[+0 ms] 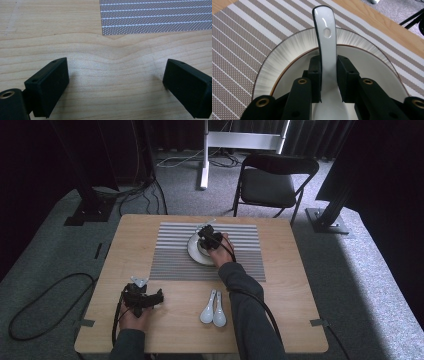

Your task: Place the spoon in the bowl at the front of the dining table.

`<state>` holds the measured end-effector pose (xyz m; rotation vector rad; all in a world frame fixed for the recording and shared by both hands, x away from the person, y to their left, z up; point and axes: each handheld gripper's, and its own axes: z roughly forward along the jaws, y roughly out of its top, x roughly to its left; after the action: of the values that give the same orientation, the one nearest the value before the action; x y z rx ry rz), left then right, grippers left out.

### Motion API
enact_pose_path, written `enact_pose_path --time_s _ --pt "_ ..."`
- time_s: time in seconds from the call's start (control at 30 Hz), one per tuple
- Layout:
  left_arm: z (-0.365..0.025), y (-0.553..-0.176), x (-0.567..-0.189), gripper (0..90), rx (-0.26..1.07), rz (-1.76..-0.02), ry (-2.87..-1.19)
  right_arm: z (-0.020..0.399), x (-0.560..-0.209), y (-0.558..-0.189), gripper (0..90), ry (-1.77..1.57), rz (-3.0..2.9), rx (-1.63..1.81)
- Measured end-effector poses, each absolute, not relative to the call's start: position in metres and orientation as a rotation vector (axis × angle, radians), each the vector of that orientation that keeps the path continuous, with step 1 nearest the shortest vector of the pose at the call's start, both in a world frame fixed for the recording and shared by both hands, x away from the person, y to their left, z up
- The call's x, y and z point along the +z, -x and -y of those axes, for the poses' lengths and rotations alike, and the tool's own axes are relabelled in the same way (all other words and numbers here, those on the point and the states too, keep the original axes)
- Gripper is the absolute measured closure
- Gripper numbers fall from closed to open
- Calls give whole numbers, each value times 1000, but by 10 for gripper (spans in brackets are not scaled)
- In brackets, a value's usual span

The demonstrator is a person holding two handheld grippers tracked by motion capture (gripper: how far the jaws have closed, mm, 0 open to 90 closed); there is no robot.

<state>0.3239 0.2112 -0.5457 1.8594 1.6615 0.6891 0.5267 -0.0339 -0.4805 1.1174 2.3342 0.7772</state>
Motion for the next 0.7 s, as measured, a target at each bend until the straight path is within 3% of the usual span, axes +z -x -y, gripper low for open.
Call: enact_pose_path --time_s 0.27,0.53,0.7 --pt "-211 -324 -546 70 690 -1663 -1856 35 -483 -525 738 -1119 -2351 786" --pt "-211 -324 -546 70 690 -1663 -1859 40 -482 -523 594 -1119 -2351 802" --pt "-211 -324 -546 70 689 -1663 -1859 49 -473 -517 549 -1096 -2346 841"
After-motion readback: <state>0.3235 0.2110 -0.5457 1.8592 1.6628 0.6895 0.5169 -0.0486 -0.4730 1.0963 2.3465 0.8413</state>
